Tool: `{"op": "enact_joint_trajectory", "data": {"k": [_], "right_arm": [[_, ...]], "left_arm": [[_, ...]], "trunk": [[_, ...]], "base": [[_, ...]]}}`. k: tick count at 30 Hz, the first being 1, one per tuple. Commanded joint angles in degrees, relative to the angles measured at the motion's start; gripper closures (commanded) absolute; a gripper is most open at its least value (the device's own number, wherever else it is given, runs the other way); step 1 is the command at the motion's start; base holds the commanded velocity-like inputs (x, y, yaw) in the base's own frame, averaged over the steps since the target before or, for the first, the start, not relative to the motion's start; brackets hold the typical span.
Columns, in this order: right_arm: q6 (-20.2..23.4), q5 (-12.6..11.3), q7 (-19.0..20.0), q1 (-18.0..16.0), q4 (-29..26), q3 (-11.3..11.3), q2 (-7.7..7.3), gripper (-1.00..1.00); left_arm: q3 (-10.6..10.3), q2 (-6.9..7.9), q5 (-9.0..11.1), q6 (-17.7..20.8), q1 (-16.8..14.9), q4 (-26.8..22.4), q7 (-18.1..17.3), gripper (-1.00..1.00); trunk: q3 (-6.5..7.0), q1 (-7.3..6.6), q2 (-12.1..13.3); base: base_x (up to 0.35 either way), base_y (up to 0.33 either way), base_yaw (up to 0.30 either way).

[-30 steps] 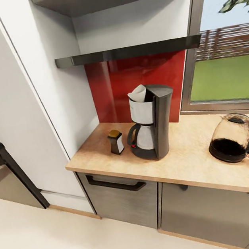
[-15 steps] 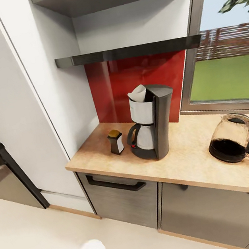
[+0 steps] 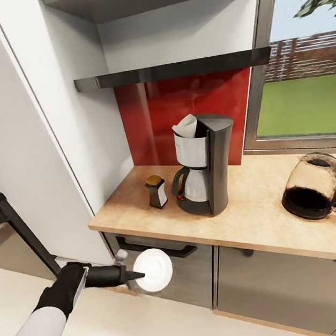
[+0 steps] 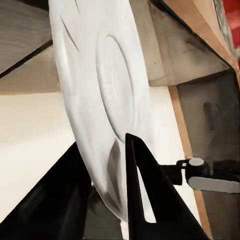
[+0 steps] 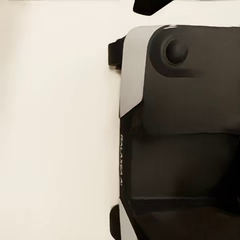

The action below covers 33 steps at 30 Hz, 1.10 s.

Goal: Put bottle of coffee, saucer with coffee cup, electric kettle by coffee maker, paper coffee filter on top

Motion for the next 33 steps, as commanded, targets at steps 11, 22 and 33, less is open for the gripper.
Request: {"op": "enact_joint_trajectory", "data": {"k": [11,22,33], "right_arm": [[-1.09,-0.58,0.16,-0.03,0.06,0.47,0.02,-1.0],[-1.09,-0.58,0.19,0.03,0.14,0.43,-0.03,-1.0],[-1.01,-0.58,0.18,0.04,0.21,0.29,-0.44,-1.0]], "left_arm": [[-0.05,-8.36,-2.68,13.57,-8.74,-0.78,-0.51,1.0],[-5.32,-9.89,-2.66,16.73,-14.17,-1.38,-0.68,1.0],[6.4,-7.65,-2.92,16.92,-15.22,-1.38,6.21,1.0]], "trunk": [[-0.08,0.01,-0.05],[-0.08,0.01,-0.05],[-0.08,0.01,-0.05]], "base": [[0.0,0.0,0.0],[0.0,0.0,0.0],[0.0,0.0,-0.015]]}}
